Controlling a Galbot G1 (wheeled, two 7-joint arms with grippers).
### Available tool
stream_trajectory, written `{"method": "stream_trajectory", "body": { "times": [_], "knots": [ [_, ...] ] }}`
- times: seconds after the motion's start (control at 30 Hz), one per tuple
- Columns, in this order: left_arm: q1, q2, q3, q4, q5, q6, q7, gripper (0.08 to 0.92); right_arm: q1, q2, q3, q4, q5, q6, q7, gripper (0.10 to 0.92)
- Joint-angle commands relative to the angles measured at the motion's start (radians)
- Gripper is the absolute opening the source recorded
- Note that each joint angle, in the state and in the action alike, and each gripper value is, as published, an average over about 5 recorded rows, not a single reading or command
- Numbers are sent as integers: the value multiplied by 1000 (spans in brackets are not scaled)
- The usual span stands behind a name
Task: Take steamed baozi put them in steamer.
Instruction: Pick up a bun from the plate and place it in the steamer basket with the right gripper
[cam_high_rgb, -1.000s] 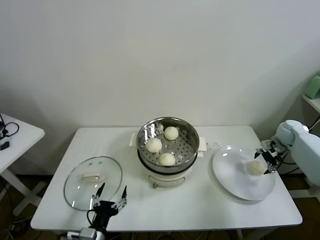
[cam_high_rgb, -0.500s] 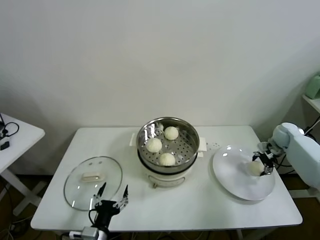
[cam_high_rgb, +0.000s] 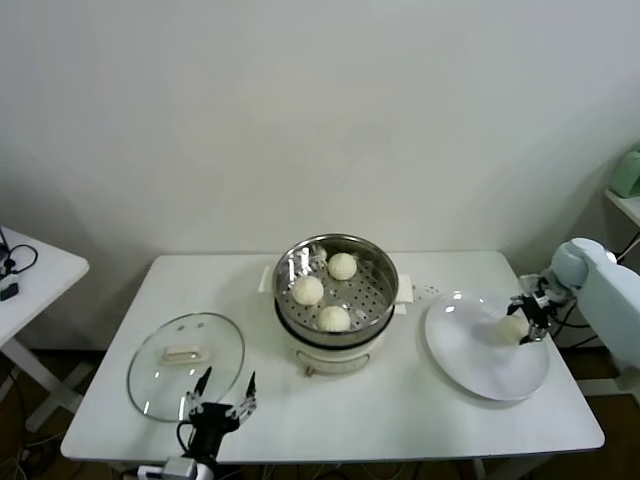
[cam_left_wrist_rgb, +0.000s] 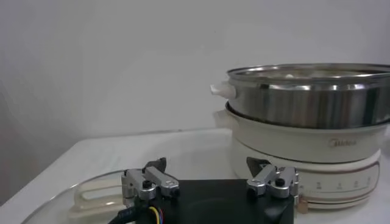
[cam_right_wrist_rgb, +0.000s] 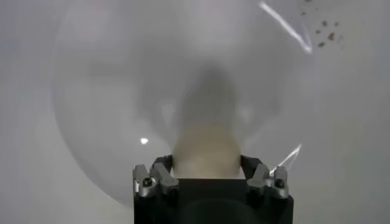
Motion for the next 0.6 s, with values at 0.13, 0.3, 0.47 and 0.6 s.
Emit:
{"method": "stream_trajectory", "body": {
  "times": [0.13,0.3,0.47,0.6],
  "knots": [
    [11,-2,3,-14,-5,-7,0,823,407,5,-495,54,535,-168,-7,728],
    [11,-1,12,-14,-11,-12,1,823,629,71,-759,94,776,-244,-3,722],
    [5,-1,26,-14,-17,-16,1,823,804,170,-970,123,943,-278,-2,721],
    [2,-1,39,-17,-22,-10,0,823,861,259,-1053,149,1023,-291,4,721]
  ]
}}
